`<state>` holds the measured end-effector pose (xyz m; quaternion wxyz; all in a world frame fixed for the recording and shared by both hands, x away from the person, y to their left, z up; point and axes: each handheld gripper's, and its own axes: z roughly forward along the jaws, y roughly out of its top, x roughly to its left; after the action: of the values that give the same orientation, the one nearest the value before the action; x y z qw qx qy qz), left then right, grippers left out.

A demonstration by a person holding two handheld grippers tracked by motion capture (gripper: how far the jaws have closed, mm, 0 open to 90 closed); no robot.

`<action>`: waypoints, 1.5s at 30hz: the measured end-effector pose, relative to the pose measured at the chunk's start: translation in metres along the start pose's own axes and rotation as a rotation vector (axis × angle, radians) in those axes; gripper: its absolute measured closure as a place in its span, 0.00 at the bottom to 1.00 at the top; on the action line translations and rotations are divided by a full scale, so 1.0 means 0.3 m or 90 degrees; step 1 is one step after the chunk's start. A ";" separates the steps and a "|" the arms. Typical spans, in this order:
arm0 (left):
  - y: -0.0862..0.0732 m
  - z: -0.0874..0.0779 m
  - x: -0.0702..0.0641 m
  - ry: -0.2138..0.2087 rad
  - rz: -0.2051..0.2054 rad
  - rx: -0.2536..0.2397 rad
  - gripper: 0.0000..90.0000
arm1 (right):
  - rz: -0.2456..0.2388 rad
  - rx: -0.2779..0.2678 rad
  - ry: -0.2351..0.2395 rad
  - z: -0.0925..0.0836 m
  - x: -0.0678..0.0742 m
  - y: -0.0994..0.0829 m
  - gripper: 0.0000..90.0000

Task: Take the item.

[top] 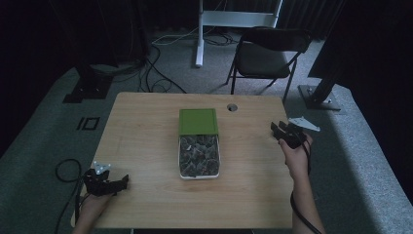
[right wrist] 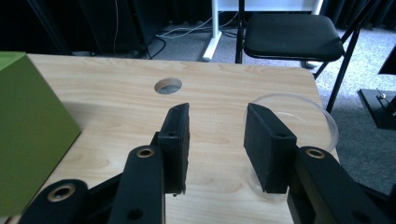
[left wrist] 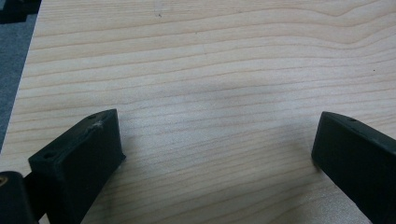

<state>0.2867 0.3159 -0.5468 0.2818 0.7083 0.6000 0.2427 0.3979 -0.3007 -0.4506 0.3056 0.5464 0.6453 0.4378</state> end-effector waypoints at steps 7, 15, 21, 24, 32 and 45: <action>0.000 0.000 0.000 0.000 0.000 0.000 0.03 | -0.010 0.001 0.005 -0.040 0.009 -0.044 0.65; 0.000 0.000 0.000 0.000 0.000 0.000 0.03 | -0.013 0.012 0.008 -0.067 0.010 -0.116 0.64; 0.000 0.000 0.000 0.000 0.000 0.000 0.03 | -0.016 0.023 0.010 -0.076 0.011 -0.169 0.61; 0.000 0.000 0.000 0.000 0.000 0.000 0.03 | -0.005 0.028 0.010 -0.080 0.004 -0.194 0.60; 0.000 0.000 0.000 0.000 0.001 0.000 0.03 | -0.010 0.051 0.008 -0.090 0.002 -0.254 0.53; 0.000 0.000 0.000 0.000 0.001 0.000 0.03 | -0.037 0.090 -0.001 -0.116 0.026 -0.321 0.38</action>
<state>0.2867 0.3160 -0.5468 0.2812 0.7090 0.5994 0.2429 0.3236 -0.3029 -0.5216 0.2793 0.5482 0.6897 0.3818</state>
